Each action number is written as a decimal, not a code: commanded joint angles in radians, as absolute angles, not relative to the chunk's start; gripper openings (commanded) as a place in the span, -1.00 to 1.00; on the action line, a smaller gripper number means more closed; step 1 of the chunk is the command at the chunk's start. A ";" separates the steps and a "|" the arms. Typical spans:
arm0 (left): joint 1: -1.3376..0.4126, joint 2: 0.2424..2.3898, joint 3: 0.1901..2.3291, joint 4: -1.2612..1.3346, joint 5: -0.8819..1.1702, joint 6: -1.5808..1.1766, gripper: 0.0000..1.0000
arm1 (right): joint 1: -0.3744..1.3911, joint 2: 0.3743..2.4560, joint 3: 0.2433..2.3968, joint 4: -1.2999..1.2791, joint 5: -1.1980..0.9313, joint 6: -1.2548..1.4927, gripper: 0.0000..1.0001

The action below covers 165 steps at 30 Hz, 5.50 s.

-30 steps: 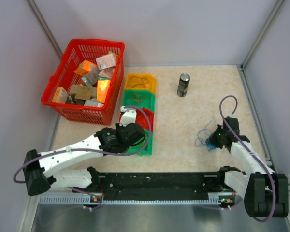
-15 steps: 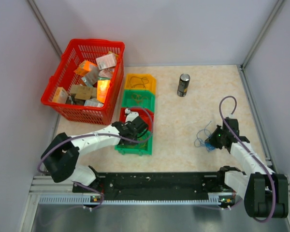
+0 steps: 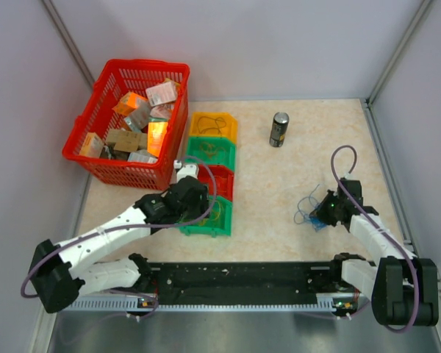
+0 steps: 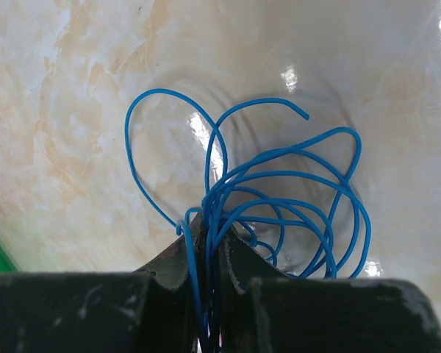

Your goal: Untangle the cables

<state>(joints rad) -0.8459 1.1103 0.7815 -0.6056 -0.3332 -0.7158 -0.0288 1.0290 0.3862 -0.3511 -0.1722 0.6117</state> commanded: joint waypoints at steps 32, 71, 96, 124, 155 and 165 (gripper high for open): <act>-1.066 1.664 1.178 -0.135 0.290 -0.578 0.32 | 0.242 1.111 0.360 0.002 -0.664 0.683 -0.99; -1.106 1.022 1.170 0.029 0.163 -0.241 -1.00 | 0.241 1.077 0.446 -0.321 -0.255 0.557 0.30; -1.075 1.088 1.292 -0.261 -0.371 -0.250 -1.00 | 0.241 1.061 0.469 -0.362 -0.189 0.543 0.47; -1.026 1.126 1.313 -0.316 -0.382 -0.299 -1.00 | 0.241 1.101 0.462 -0.331 -0.187 0.540 0.45; -1.020 0.936 1.172 -0.195 -0.572 -0.155 -1.00 | 0.268 0.982 0.802 -0.408 0.007 0.431 0.76; -1.012 1.017 1.264 -0.296 -0.345 -0.273 -1.00 | 0.440 1.094 0.743 -0.026 -0.579 0.463 0.74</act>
<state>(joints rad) -1.0195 0.9562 1.1995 -0.2680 -0.4805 -0.2073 0.3527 1.1141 0.7654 -0.2558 -0.2756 0.4789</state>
